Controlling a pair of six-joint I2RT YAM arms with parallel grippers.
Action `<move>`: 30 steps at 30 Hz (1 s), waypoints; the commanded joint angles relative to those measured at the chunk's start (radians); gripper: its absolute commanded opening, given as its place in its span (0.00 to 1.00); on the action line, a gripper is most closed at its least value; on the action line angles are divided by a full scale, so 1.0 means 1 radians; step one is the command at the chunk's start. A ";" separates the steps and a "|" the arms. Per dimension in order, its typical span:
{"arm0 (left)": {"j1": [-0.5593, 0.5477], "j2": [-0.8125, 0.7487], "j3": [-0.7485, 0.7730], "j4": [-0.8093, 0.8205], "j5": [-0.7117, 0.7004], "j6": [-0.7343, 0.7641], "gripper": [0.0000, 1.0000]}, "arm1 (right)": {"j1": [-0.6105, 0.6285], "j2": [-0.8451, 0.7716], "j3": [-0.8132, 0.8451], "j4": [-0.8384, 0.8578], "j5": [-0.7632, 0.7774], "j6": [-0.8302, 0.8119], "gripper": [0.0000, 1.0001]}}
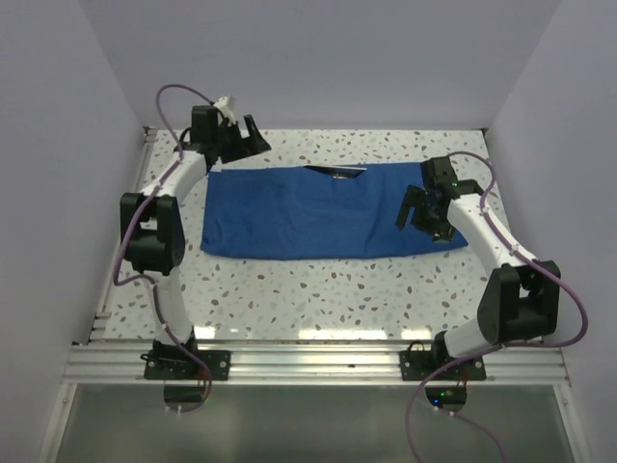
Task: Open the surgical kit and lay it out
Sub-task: Open the surgical kit at the center of the board.
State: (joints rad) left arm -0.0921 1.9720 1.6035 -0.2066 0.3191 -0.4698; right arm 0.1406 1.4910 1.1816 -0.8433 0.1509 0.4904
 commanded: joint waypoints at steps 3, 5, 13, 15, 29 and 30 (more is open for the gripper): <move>-0.054 0.218 0.234 0.090 0.500 0.143 1.00 | 0.007 -0.008 0.046 -0.008 -0.017 -0.012 0.92; -0.049 0.295 0.280 0.137 0.586 0.126 0.99 | 0.007 -0.017 0.047 -0.022 -0.008 -0.019 0.92; -0.049 0.387 0.288 0.325 0.698 0.049 1.00 | 0.008 -0.038 0.027 -0.050 0.018 -0.029 0.92; -0.047 0.398 0.291 0.319 0.696 0.071 1.00 | 0.007 -0.043 0.018 -0.050 0.016 -0.029 0.92; -0.054 0.501 0.369 0.174 0.524 0.195 0.99 | 0.007 -0.051 0.033 -0.080 0.016 -0.041 0.92; -0.054 0.505 0.368 0.171 0.532 0.192 0.98 | 0.007 -0.051 0.033 -0.082 0.019 -0.039 0.92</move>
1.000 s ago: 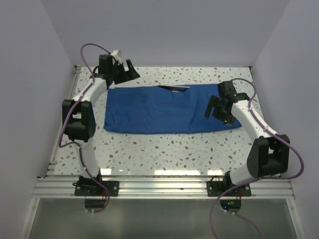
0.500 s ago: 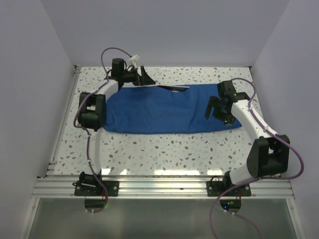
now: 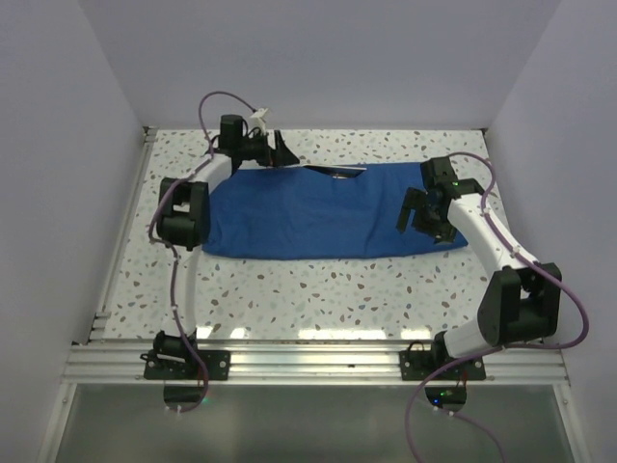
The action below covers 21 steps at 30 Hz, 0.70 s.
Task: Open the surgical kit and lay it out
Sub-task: Open the surgical kit at the center of the board.
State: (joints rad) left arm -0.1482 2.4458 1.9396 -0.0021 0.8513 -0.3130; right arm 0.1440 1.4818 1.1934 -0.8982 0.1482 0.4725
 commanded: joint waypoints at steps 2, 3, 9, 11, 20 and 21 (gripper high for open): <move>-0.001 0.042 0.024 -0.035 0.028 0.035 0.93 | 0.003 -0.043 0.017 -0.030 0.025 -0.023 0.92; -0.005 0.044 0.019 -0.039 0.034 0.038 0.91 | 0.002 -0.043 0.014 -0.030 0.028 -0.023 0.92; -0.021 -0.007 -0.050 -0.026 0.043 0.060 0.82 | 0.003 -0.038 -0.014 -0.018 0.027 -0.012 0.92; -0.022 -0.019 -0.074 -0.016 0.031 0.057 0.83 | 0.003 -0.038 -0.031 -0.011 0.021 -0.008 0.92; -0.030 -0.074 -0.107 0.036 -0.009 0.042 0.72 | 0.006 -0.034 -0.054 0.004 0.016 -0.005 0.92; -0.030 -0.077 -0.107 0.039 -0.009 0.040 0.68 | 0.008 -0.032 -0.054 0.004 0.017 -0.005 0.92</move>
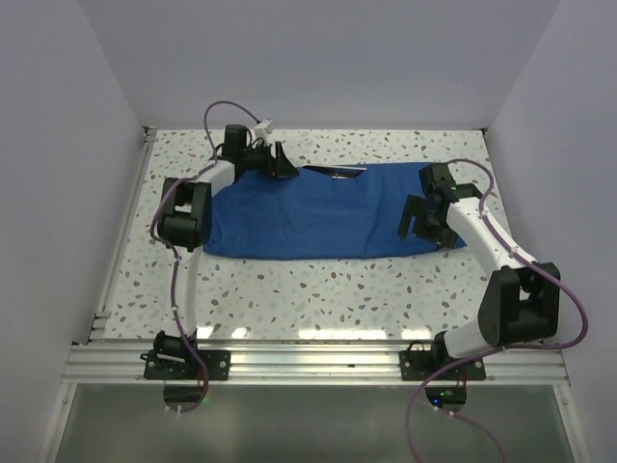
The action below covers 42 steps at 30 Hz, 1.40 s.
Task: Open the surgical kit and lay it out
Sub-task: Open the surgical kit at the center of the board.
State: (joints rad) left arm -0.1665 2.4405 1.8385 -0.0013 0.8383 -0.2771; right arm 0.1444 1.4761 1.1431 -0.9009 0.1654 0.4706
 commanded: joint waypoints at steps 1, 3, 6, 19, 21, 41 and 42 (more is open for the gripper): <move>-0.011 -0.075 -0.001 0.038 -0.001 0.003 0.62 | 0.006 -0.023 -0.005 0.008 0.000 -0.004 0.92; -0.011 -0.077 0.004 0.032 -0.007 0.001 0.52 | 0.007 -0.020 -0.002 0.008 -0.001 -0.004 0.92; -0.010 -0.075 0.007 0.026 -0.010 0.003 0.24 | 0.007 -0.013 -0.002 0.010 -0.001 -0.007 0.92; -0.013 -0.193 0.004 -0.089 -0.111 0.059 0.00 | 0.006 0.009 0.003 0.019 -0.006 -0.015 0.92; -0.022 -0.260 -0.008 -0.126 -0.157 0.099 0.00 | 0.007 0.012 0.004 0.022 -0.007 -0.016 0.92; -0.272 -0.924 -0.732 -0.097 -0.241 0.049 0.00 | 0.004 -0.054 0.050 0.086 -0.035 0.013 0.92; -0.292 -0.964 -0.805 -0.114 -0.257 0.046 0.00 | 0.006 -0.080 0.053 0.100 -0.038 0.023 0.92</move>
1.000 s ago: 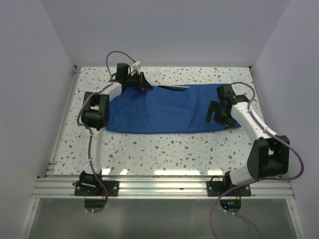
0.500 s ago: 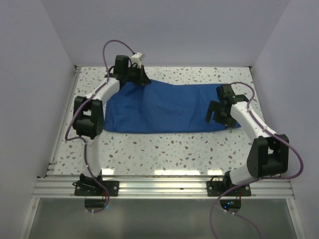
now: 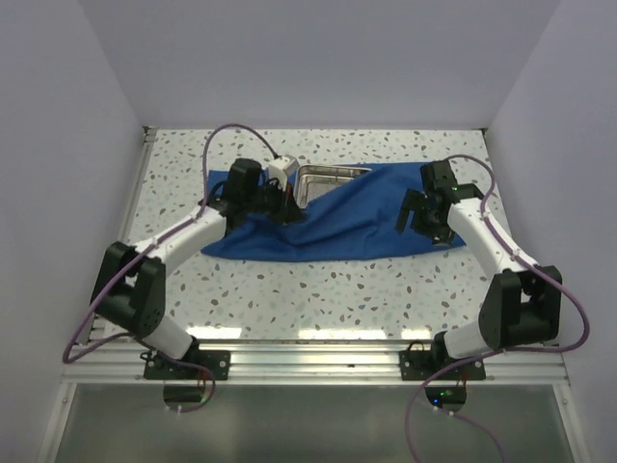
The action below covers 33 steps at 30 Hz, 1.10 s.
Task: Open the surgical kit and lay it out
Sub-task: Open the surgical kit at the center of the board.
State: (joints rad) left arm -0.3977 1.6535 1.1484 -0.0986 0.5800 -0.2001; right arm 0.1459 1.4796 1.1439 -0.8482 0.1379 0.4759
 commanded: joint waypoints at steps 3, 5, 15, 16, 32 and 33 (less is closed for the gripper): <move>-0.154 -0.331 -0.238 -0.116 -0.052 -0.041 0.00 | 0.004 -0.131 0.060 0.075 -0.015 0.038 0.92; -0.210 -0.456 -0.298 -0.168 -0.060 -0.079 0.00 | 0.004 -0.153 0.059 0.084 -0.003 0.047 0.92; -0.403 -0.684 -0.481 -0.317 -0.189 -0.287 0.00 | 0.004 -0.280 0.008 0.087 -0.020 0.132 0.92; -0.423 -0.660 -0.496 -0.329 -0.189 -0.315 0.00 | 0.004 -0.300 0.001 0.103 -0.027 0.133 0.92; -0.846 -0.350 -0.560 -0.383 -0.346 -0.581 1.00 | 0.156 0.040 0.224 -0.022 -0.116 0.035 0.95; -0.848 -0.322 -0.543 -0.391 -0.357 -0.552 1.00 | 0.193 0.114 0.347 -0.085 -0.051 0.021 0.95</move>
State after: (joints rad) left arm -1.2415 1.2472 0.5781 -0.4278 0.2916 -0.7704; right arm 0.2321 1.4258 1.3079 -0.7887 -0.0101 0.5823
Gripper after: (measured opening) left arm 0.987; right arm 0.952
